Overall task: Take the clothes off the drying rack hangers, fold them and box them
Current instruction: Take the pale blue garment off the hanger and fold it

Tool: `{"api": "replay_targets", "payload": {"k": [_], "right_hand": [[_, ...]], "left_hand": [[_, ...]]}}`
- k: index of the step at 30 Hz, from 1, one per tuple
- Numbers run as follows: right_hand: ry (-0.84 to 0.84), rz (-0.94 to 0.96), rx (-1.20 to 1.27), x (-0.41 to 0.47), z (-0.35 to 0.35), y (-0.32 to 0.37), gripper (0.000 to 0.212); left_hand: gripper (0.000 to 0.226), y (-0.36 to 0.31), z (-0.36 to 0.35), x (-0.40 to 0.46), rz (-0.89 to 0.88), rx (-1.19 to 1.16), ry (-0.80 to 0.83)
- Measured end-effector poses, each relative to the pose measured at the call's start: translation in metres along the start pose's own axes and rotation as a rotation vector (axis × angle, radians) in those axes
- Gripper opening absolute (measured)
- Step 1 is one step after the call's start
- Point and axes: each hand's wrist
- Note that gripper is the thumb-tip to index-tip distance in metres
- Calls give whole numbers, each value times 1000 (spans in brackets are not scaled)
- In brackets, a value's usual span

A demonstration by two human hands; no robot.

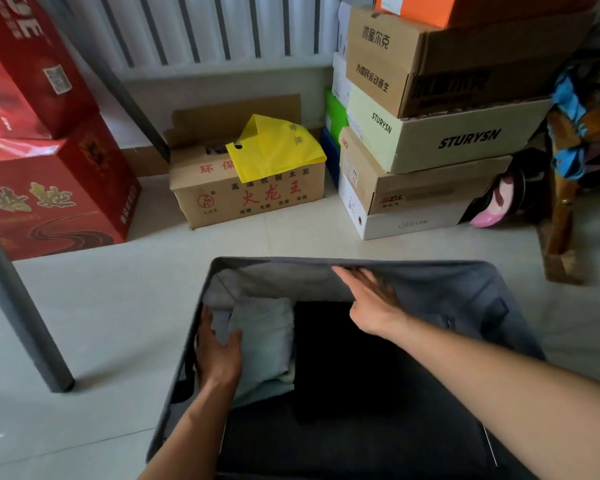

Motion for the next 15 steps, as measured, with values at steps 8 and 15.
{"api": "replay_targets", "payload": {"k": [8, 15], "right_hand": [[285, 79, 171, 6, -70, 31, 65], [322, 89, 134, -12, -71, 33, 61]], "left_hand": [[76, 6, 18, -2, -111, 913, 373], [77, -12, 12, -17, -96, 921, 381]]}}
Point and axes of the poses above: each hand's wrist, its own x-axis towards the middle knuckle, its own z-axis out of the back of the hand, y = z × x, and after that the axes turned 14 degrees about z, right-handed
